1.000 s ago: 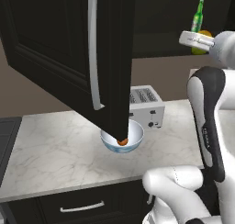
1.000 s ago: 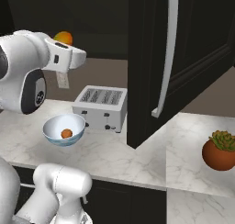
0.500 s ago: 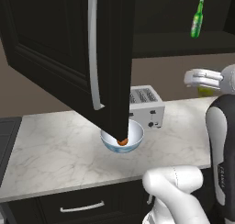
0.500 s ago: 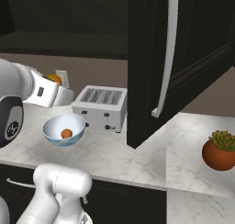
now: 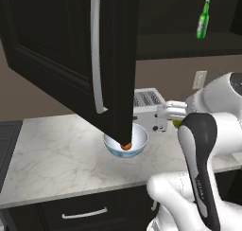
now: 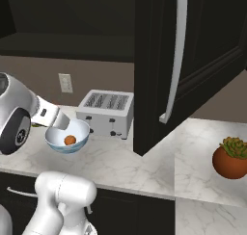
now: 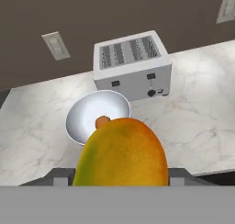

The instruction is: Open the cabinet. Pick the tangerine and mango from the cabinet and place them into the bowl. Then close the cabinet.

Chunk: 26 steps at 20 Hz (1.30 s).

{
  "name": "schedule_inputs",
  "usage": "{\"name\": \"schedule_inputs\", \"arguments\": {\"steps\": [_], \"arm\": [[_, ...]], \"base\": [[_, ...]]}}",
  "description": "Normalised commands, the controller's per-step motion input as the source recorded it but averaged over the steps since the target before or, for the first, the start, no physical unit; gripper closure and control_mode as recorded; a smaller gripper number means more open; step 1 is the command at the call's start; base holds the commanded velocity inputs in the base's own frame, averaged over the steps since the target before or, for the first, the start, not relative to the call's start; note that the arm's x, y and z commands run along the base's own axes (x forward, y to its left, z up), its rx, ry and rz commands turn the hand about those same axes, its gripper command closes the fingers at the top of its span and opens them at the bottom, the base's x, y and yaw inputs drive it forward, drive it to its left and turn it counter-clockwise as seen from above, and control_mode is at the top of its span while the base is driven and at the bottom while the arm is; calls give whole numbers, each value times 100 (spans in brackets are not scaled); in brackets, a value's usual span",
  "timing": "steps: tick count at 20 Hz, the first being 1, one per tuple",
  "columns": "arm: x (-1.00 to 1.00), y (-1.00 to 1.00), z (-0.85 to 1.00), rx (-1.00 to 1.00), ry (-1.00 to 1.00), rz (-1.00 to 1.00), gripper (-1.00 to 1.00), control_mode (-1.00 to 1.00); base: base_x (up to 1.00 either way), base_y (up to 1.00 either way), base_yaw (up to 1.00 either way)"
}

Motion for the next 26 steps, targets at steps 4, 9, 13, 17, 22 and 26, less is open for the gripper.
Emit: {"name": "schedule_inputs", "arguments": {"steps": [4,9,13,17,22,26], "arm": [[86,59,-100,0,28,5,100,-100],[100,30,-79,0,21,1,100,-100],[97,1,-51,-1,8,0,100,-100],[95,8,-44,-1,1,0,100,-100],[100,38,-41,0,4,0,100,-100],[90,30,-38,0,2,0,100,-100]], "base": [[0,0,0],[0,0,0],[0,0,0],[0,0,0],[0,0,0],[0,0,0]]}}
